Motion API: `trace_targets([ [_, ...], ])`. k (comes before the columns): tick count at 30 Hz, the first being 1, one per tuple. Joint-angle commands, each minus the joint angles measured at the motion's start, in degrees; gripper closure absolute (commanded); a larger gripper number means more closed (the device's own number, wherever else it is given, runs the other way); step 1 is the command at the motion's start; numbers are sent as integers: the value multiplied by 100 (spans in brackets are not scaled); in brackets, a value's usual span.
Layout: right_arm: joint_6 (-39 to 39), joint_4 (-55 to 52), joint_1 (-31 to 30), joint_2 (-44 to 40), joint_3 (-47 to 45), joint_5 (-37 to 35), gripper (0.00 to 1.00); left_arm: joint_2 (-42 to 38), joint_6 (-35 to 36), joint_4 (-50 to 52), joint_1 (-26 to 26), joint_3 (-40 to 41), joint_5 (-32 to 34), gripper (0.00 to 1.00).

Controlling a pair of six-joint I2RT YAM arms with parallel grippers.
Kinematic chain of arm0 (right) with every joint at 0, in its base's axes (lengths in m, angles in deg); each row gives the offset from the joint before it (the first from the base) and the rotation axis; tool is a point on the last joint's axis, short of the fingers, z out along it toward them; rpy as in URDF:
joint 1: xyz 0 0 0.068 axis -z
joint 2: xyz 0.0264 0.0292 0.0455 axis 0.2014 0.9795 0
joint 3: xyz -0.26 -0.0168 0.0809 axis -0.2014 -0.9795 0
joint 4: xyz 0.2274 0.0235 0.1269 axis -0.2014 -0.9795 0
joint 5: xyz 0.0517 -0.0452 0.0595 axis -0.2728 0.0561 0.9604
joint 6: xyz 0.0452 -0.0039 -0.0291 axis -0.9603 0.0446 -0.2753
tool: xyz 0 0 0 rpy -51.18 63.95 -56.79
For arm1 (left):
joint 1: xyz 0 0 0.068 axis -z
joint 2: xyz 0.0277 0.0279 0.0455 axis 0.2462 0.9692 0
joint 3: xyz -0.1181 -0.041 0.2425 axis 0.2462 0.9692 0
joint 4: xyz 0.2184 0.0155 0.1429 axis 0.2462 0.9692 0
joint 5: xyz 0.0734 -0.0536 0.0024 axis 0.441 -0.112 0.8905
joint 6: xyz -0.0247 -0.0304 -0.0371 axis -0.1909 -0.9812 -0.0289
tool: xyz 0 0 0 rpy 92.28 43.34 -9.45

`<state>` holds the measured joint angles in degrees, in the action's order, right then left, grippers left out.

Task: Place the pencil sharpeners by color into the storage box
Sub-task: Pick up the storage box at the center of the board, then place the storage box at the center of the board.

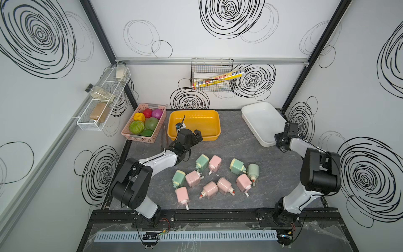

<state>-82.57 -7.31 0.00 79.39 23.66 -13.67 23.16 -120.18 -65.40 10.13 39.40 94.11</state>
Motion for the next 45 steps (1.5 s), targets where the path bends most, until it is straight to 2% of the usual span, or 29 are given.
trace_targets([
  [1, 312, -200, 16, -301, -22, -341, 100, -239, 165, -35, -110, 70, -2, 1],
  [7, 1346, -234, 25, -516, 137, -419, 100, -357, 312, 25, -329, 53, -172, 1],
  [11, 2351, -252, 107, -496, 328, -231, 100, -407, 587, 139, -494, -43, -197, 1],
  [14, 3096, -358, 171, -505, 489, -312, 100, -518, 778, 47, -736, -18, -240, 1],
  [17, 3914, -192, 193, -560, 550, 60, 100, -601, 875, 52, -1080, -73, -326, 1],
  [21, 4614, -432, 236, -381, 968, 462, 100, -613, 980, 147, -1452, -255, -379, 1],
  [29, 6060, -1283, 277, 253, 1984, 446, 100, -631, 1286, 579, -1785, -696, -159, 1],
  [38, 7310, -2439, 314, 1241, 3331, 436, 100, -299, 1401, 652, -1946, -1102, -74, 1],
  [41, 7562, -2791, 313, 1617, 3785, 580, 100, -207, 1444, 528, -1954, -1138, 10, 1],
  [45, 7701, -2722, 323, 1815, 3934, 530, 100, 7, 1402, 531, -1946, -1319, 43, 1],
])
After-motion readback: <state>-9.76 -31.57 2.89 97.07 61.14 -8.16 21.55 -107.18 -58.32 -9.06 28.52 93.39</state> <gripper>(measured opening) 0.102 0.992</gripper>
